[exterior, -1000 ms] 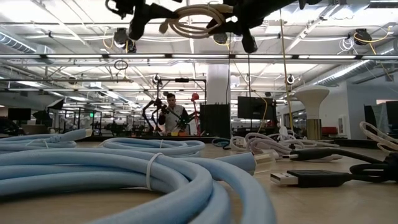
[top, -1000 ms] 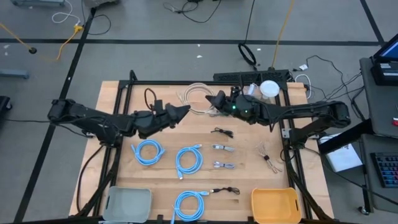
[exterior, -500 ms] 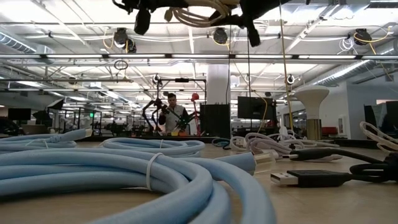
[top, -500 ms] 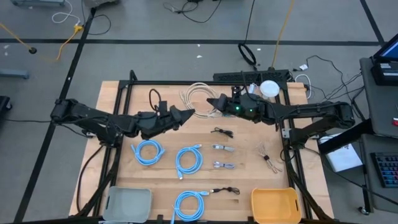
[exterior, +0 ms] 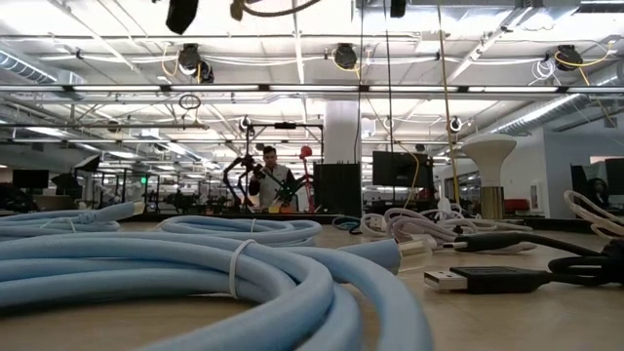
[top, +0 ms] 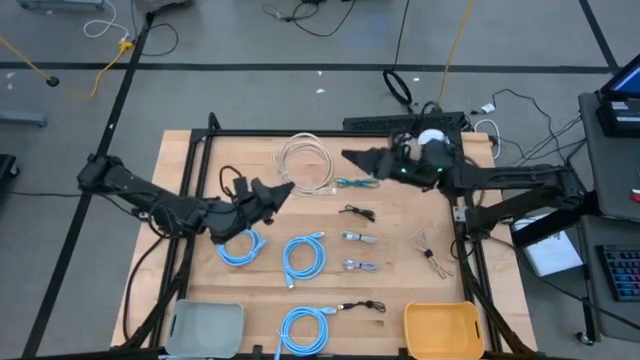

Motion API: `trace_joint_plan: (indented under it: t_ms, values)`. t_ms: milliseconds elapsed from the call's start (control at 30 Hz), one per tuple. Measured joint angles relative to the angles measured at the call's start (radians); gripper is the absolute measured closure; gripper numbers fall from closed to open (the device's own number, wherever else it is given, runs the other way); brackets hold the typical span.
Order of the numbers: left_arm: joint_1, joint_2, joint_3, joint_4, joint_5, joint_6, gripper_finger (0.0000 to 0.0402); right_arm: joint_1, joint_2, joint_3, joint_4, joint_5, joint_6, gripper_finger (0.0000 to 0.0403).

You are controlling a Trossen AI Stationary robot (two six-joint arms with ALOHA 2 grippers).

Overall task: Pick & Place USB Port
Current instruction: Put the brown HDMI cable into the gray bin

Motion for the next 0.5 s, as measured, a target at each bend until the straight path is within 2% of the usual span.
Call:
trace_joint_plan:
  t_ms: [100, 267, 367, 433, 500]
  values:
    - [-0.049, -0.008, 0.021, -0.002, -0.07, 0.035, 0.039, 0.006, -0.015, -0.001, -0.055, -0.007, -0.019, 0.0215]
    - [-0.155, -0.004, 0.075, -0.038, -0.105, 0.033, 0.039, 0.0, -0.047, -0.004, -0.145, -0.003, -0.025, 0.0167]
    - [-0.278, 0.007, 0.131, -0.135, -0.221, -0.076, 0.039, -0.006, -0.059, -0.002, -0.22, -0.018, -0.066, 0.0156]
    - [-0.353, 0.01, 0.185, -0.274, -0.29, -0.192, 0.039, -0.004, -0.055, -0.002, -0.263, -0.02, -0.107, 0.0155]
    - [-0.405, 0.024, 0.253, -0.461, -0.299, -0.363, 0.039, 0.002, -0.056, -0.003, -0.303, -0.024, -0.134, 0.0157]
